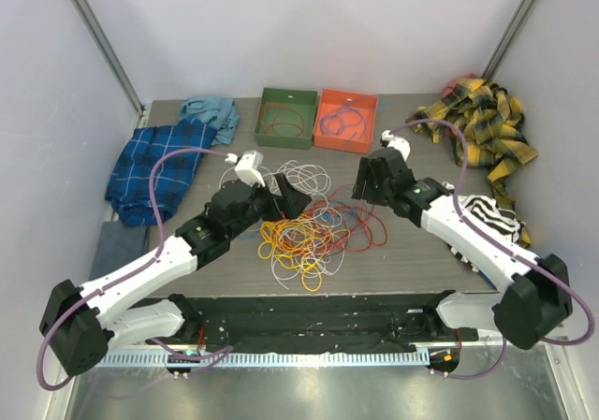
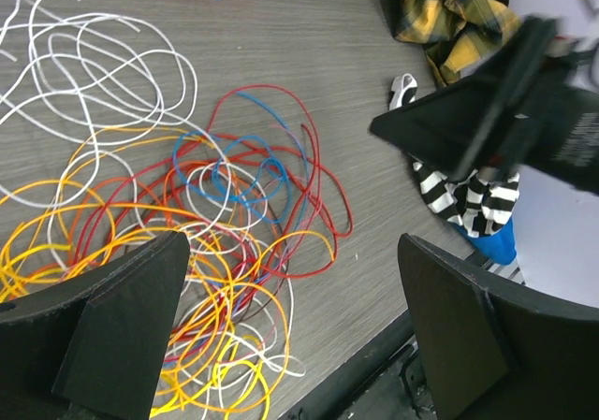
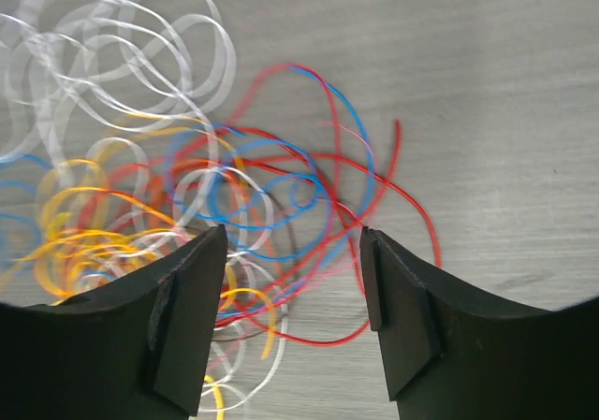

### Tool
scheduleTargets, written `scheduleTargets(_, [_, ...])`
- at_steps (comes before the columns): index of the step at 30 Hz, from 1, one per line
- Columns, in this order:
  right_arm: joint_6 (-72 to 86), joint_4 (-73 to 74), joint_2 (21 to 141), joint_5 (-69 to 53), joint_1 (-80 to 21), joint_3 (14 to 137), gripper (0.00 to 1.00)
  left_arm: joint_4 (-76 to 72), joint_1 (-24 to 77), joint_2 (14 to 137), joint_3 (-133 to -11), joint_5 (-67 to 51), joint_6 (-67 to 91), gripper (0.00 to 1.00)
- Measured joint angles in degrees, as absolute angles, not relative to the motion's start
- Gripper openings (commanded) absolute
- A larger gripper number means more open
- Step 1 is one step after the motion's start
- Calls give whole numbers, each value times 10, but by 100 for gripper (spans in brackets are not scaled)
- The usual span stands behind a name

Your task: Untangle the cables

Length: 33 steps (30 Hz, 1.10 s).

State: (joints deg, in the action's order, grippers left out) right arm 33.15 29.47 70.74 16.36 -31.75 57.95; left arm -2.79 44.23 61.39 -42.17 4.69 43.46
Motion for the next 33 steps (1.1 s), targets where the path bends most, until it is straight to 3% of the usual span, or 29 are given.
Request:
scheduleTargets(6, [332, 264, 775, 179, -310, 557, 70, -15, 442, 577, -379, 52, 443, 100])
scheduleTargets(12, [335, 208, 851, 180, -296, 549, 66, -5, 442, 554, -341, 54, 457, 100])
scheduleTargets(15, [335, 192, 887, 180, -290, 548, 57, -1, 442, 553, -331, 54, 461, 100])
scheduleTargets(16, [336, 186, 900, 180, -287, 548, 46, 1, 442, 553, -331, 54, 462, 100])
scheduleTargets(18, [336, 171, 927, 176, -280, 548, 35, 1, 442, 553, -331, 54, 462, 100])
scheduleTargets(19, [336, 168, 935, 173, -278, 548, 20, 2, 442, 553, -331, 54, 462, 100])
scheduleTargets(22, [339, 162, 943, 164, -272, 546, 1, 4, 442, 552, -331, 56, 462, 100])
scheduleTargets(29, [339, 163, 800, 160, -270, 554, 1, 1, 442, 535, -331, 66, 463, 100])
scheduleTargets(33, [328, 192, 698, 164, -272, 630, 1, -22, 442, 535, -330, 61, 465, 100])
